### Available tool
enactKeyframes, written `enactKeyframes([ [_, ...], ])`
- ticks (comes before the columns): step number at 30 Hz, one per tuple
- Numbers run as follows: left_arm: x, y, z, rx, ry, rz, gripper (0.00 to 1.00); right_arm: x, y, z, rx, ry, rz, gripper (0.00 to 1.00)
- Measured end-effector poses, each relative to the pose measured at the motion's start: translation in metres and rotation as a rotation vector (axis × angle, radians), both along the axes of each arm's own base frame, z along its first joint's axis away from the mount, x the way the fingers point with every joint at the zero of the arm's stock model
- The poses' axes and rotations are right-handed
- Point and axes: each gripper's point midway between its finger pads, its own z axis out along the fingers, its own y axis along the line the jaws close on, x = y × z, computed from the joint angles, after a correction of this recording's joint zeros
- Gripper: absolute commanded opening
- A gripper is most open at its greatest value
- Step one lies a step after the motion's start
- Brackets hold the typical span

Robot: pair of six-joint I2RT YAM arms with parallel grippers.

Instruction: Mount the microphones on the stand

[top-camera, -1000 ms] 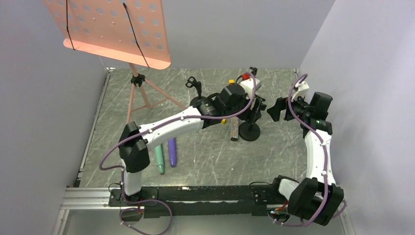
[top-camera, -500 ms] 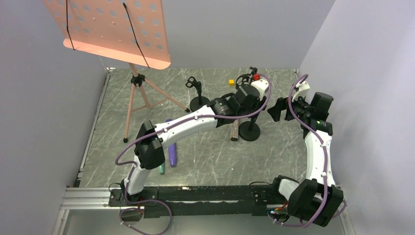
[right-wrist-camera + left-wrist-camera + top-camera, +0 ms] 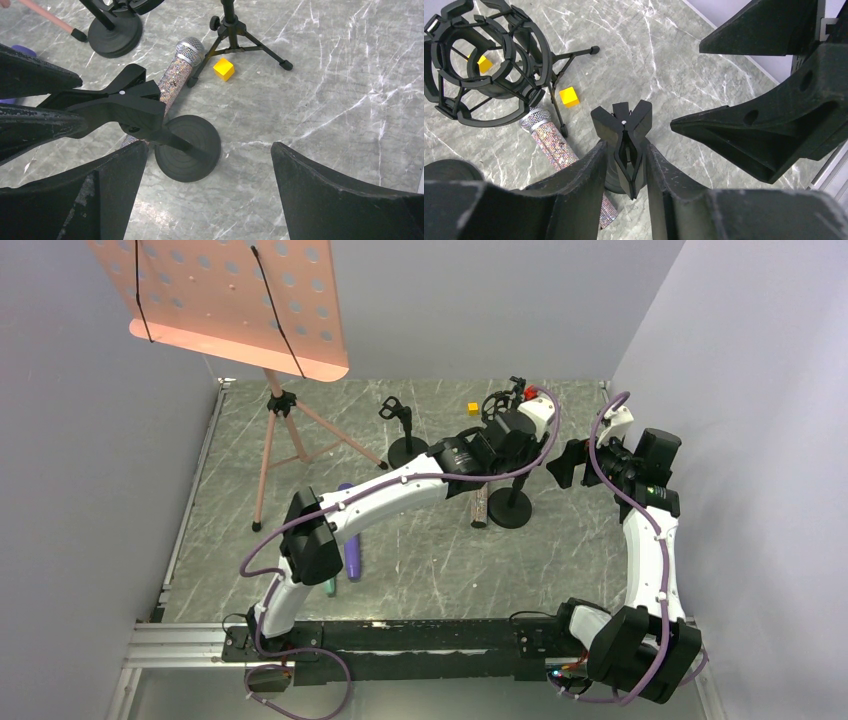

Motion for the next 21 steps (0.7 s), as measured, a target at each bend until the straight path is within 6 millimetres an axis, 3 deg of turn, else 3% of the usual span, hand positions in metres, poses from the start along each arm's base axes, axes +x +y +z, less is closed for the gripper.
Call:
enactKeyframes([
  [5,0.0004,-0.0017,0.0009,-0.002,-0.003,-0.004,0.32,0.0,0.0,0.0,0.0,0.0,0.0,1.0],
  [13,-0.0008,-0.0023,-0.0001,0.003,-0.006,-0.009,0.5,0.0,-0.0006,0.0001,0.0,0.0,-0.002,1.0],
  [21,-0.0011,-0.0026,-0.0003,0.005,-0.006,-0.013,0.51,0.0,-0.0008,0.0,0.0,0.0,-0.002,1.0],
])
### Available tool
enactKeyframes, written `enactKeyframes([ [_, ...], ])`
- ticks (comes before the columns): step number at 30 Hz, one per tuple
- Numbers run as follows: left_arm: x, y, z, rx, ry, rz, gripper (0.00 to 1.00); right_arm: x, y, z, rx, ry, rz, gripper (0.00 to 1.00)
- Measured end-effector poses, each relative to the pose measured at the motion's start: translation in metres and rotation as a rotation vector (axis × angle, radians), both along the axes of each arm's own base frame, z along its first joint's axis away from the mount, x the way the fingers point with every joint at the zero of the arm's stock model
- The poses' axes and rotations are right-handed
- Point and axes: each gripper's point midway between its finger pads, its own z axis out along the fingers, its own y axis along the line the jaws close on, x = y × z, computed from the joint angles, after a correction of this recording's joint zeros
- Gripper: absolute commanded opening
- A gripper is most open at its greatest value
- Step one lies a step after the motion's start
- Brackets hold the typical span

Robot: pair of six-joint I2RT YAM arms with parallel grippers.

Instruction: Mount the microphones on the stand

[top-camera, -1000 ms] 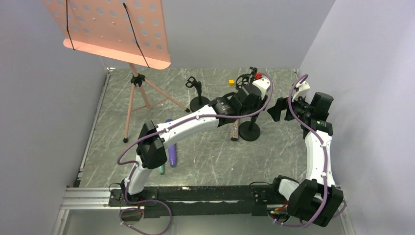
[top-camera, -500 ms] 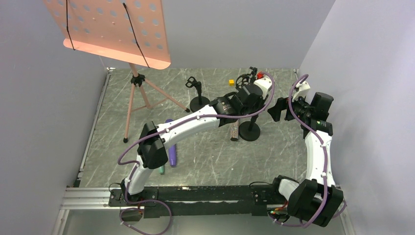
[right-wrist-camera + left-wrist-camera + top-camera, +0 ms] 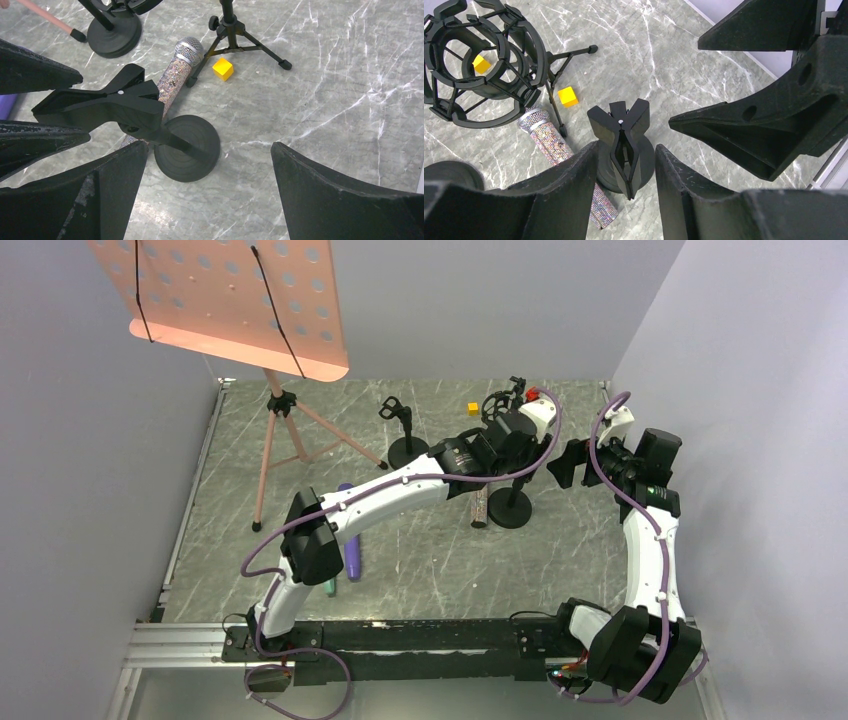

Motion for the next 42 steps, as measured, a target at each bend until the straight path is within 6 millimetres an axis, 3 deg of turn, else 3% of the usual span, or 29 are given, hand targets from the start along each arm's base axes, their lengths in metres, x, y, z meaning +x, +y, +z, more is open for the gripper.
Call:
enactKeyframes([
  [10,0.001,0.001,-0.008,0.026,0.0,0.001,0.5,0.0,0.0,0.0,0.0,0.0,-0.001,1.0],
  [21,0.002,0.001,-0.017,0.049,0.004,0.005,0.26,0.0,-0.001,0.0,0.0,0.0,-0.002,1.0],
  [27,0.0,0.0,-0.017,0.04,0.001,-0.008,0.21,0.0,-0.001,0.0,0.0,0.0,-0.005,1.0],
  [32,-0.017,0.012,-0.015,0.038,-0.012,-0.088,0.19,0.0,-0.001,0.0,0.001,0.0,-0.002,1.0],
  [42,-0.067,0.056,-0.017,0.103,-0.001,-0.29,0.16,-0.004,0.007,0.001,0.01,-0.007,0.053,1.0],
])
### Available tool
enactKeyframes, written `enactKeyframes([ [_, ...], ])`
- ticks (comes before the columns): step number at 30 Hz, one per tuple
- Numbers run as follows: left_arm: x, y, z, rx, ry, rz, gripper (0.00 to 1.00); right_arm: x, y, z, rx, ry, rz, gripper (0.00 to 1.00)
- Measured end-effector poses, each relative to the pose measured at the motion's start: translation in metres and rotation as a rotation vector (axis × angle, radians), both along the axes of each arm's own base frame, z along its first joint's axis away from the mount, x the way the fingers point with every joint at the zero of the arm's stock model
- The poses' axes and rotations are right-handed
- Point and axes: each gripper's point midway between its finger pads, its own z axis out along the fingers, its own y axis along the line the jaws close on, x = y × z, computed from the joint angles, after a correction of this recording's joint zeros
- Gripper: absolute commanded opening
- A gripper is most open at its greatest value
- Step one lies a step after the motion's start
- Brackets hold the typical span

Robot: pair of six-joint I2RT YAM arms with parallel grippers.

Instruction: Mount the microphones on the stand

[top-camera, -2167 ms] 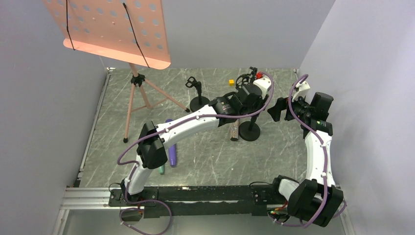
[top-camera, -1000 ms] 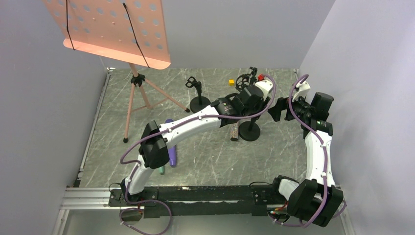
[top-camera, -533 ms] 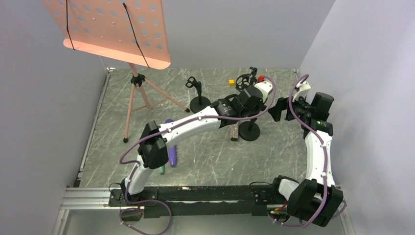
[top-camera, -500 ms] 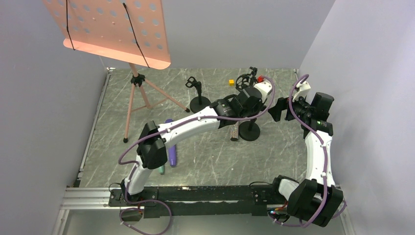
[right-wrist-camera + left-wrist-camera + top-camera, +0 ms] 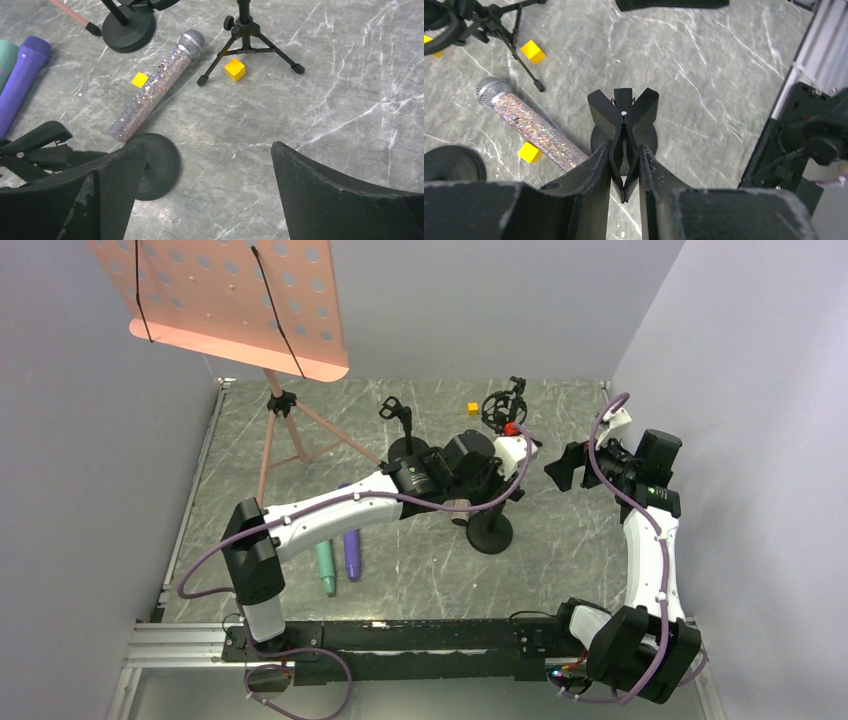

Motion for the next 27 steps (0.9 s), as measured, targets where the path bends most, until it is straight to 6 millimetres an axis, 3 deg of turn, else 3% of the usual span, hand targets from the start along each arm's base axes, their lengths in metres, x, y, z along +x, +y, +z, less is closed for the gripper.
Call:
enactKeyframes([
  [10,-0.009,0.018,-0.002,0.012,0.029,-0.057,0.22,-0.013,0.019,0.001,0.012,-0.023,0.136,1.0],
  [18,-0.007,0.025,-0.004,0.011,0.032,-0.048,0.56,-0.038,0.04,0.008,-0.051,-0.127,0.333,1.0],
  [22,-0.007,0.027,0.002,-0.001,0.027,-0.046,0.72,-0.051,0.048,0.001,-0.093,-0.165,0.438,1.0],
  [27,-0.007,0.03,0.009,-0.011,0.02,-0.045,0.83,-0.066,0.056,-0.009,-0.129,-0.195,0.541,1.0],
])
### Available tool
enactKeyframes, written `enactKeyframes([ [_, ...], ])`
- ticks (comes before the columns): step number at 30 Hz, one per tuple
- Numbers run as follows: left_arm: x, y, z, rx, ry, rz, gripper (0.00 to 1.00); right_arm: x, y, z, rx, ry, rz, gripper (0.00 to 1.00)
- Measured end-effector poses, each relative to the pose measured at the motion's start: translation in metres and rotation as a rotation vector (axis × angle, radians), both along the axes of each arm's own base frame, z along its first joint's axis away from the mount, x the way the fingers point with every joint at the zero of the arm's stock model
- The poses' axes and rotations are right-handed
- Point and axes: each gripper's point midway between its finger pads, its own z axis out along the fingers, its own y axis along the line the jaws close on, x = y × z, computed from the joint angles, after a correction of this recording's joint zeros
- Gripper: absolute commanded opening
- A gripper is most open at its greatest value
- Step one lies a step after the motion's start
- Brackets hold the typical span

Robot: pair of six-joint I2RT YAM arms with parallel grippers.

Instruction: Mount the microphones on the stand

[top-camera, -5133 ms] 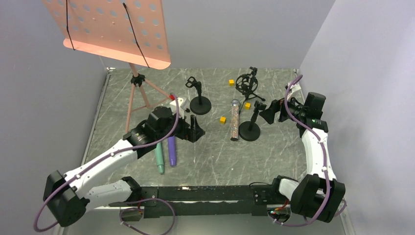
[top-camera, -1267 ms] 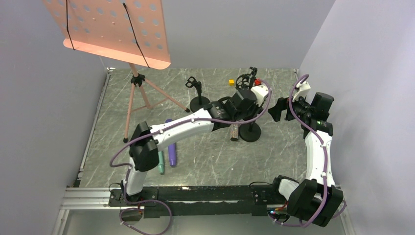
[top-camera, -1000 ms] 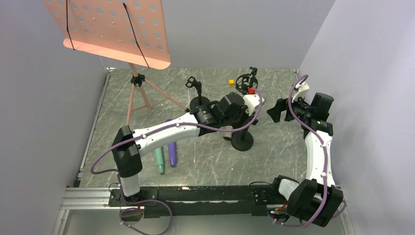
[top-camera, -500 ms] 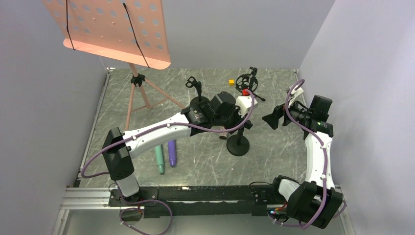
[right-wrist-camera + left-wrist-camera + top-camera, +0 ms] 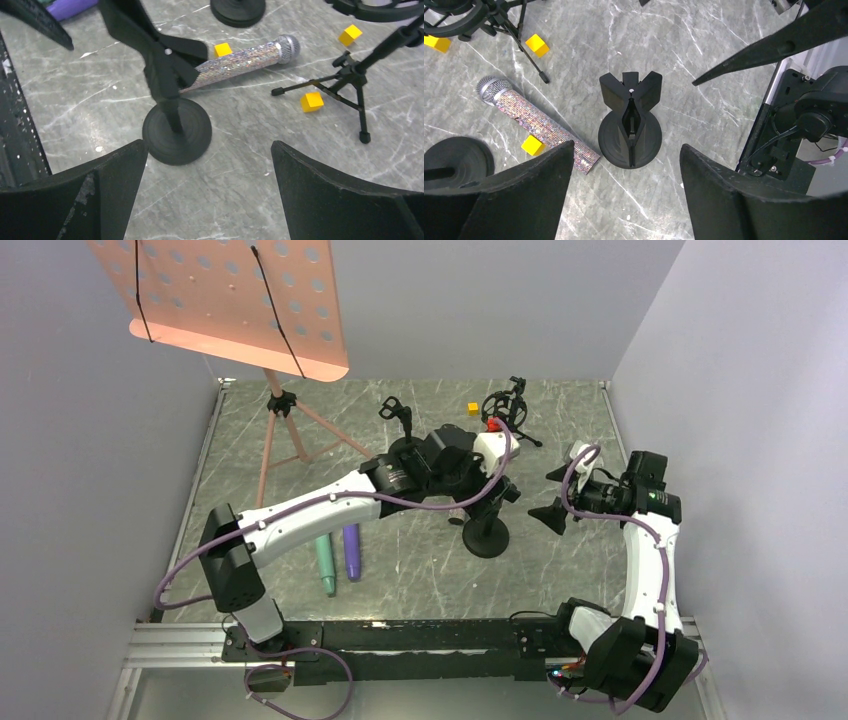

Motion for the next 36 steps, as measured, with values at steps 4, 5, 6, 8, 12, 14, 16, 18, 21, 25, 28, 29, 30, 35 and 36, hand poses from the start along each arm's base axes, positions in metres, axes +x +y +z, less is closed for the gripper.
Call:
enactKeyframes([
  [4,-0.005,0.01,0.003,-0.008,-0.006,-0.005,0.84,-0.012,0.007,-0.007,-0.013,-0.021,0.078,1.0],
  [5,-0.008,0.016,0.002,-0.008,-0.003,-0.009,0.83,-0.014,0.008,-0.009,-0.012,-0.02,0.091,1.0],
  [6,-0.01,0.02,0.001,-0.011,0.001,-0.015,0.83,-0.016,0.009,-0.01,-0.011,-0.02,0.102,1.0],
  [8,-0.014,0.026,0.001,-0.026,0.015,-0.033,0.81,-0.019,0.011,-0.013,-0.006,-0.015,0.119,1.0],
  [12,-0.005,0.025,0.002,-0.065,0.038,-0.048,0.78,-0.021,0.013,-0.015,-0.002,-0.012,0.136,1.0],
  [14,0.001,0.022,0.001,-0.076,0.044,-0.051,0.77,-0.022,0.014,-0.015,0.0,-0.012,0.138,1.0],
  [16,0.003,0.015,-0.001,-0.087,0.056,-0.062,0.73,-0.021,0.013,-0.015,0.0,-0.013,0.138,1.0],
  [18,0.002,0.009,-0.003,-0.096,0.074,-0.078,0.71,-0.022,0.014,-0.015,0.002,-0.009,0.136,1.0],
  [21,0.001,0.002,-0.004,-0.107,0.087,-0.09,0.64,-0.022,0.013,-0.015,0.002,-0.01,0.134,1.0],
  [25,0.002,-0.004,-0.004,-0.119,0.094,-0.085,0.5,-0.021,0.013,-0.015,0.002,-0.011,0.134,1.0],
  [28,0.005,-0.011,-0.001,-0.119,0.076,-0.07,0.41,-0.021,0.013,-0.015,0.002,-0.011,0.134,1.0],
  [29,0.007,-0.014,-0.001,-0.114,0.069,-0.064,0.36,-0.021,0.013,-0.015,0.002,-0.011,0.134,1.0],
  [30,0.008,-0.016,0.0,-0.11,0.06,-0.058,0.29,-0.021,0.013,-0.015,0.002,-0.011,0.134,1.0],
  [35,0.008,-0.02,-0.003,-0.084,0.029,-0.059,0.19,-0.021,0.013,-0.015,0.003,-0.009,0.133,1.0],
  [36,0.008,-0.02,-0.003,-0.082,0.023,-0.063,0.18,-0.021,0.013,-0.015,0.003,-0.009,0.133,1.0],
])
